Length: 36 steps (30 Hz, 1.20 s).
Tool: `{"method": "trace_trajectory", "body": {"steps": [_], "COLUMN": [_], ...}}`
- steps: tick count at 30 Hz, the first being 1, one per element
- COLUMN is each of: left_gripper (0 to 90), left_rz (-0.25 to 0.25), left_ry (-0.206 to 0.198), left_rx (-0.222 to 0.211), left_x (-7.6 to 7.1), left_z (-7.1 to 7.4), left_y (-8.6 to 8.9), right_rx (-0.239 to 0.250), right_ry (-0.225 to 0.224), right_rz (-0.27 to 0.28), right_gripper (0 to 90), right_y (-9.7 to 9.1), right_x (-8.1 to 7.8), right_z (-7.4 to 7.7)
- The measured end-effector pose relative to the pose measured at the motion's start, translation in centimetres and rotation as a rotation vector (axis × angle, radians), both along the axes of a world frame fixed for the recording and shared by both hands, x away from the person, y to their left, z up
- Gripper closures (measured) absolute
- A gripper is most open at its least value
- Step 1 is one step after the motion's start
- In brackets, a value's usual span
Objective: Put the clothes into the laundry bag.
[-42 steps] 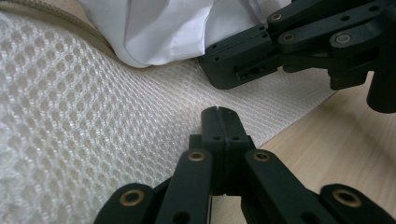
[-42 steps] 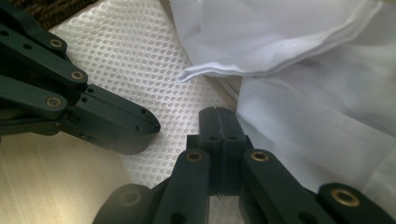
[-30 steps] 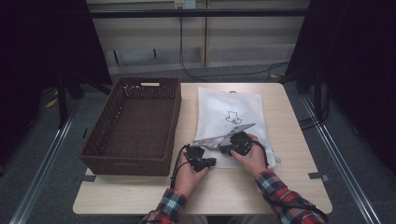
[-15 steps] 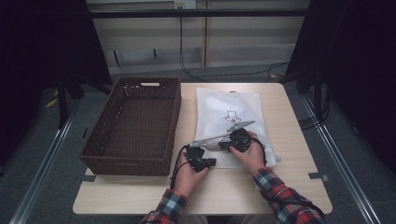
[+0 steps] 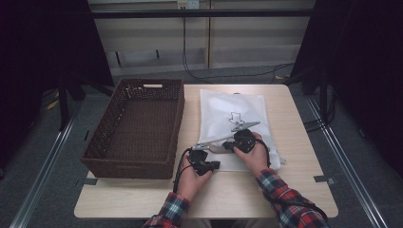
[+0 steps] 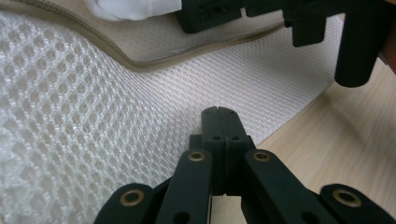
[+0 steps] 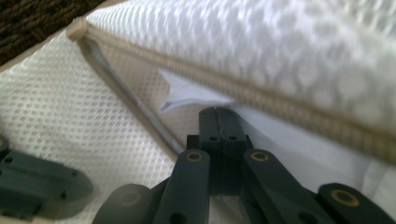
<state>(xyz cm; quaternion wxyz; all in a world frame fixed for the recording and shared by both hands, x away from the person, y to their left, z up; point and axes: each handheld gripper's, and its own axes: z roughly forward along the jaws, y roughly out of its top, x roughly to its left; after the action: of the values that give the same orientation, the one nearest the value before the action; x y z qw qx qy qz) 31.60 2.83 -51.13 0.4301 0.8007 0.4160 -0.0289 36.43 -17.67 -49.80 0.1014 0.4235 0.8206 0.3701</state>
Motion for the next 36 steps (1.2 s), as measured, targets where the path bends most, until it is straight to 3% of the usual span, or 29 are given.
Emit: {"method": "trace_trajectory", "body": {"steps": [13, 26, 36], "left_gripper": [90.0, 90.0, 90.0], "left_rz": [0.013, 0.016, 0.015], "left_ry": [0.013, 0.018, 0.023], "left_rx": [-0.02, -0.014, -0.022], "left_x": [0.0, 0.0, 0.0], "left_z": [-0.1, 0.0, -0.1], "left_y": [0.0, 0.0, 0.0], "right_rx": [-0.005, -0.025, 0.01], "right_ry": [0.026, 0.003, 0.011], "right_rz": [0.017, 0.005, 0.025], "right_gripper": [90.0, 90.0, 90.0], "right_y": [-2.0, -4.4, -2.4], "right_x": [-2.5, -3.3, -3.1], "right_z": [1.2, 2.3, 1.8]}}
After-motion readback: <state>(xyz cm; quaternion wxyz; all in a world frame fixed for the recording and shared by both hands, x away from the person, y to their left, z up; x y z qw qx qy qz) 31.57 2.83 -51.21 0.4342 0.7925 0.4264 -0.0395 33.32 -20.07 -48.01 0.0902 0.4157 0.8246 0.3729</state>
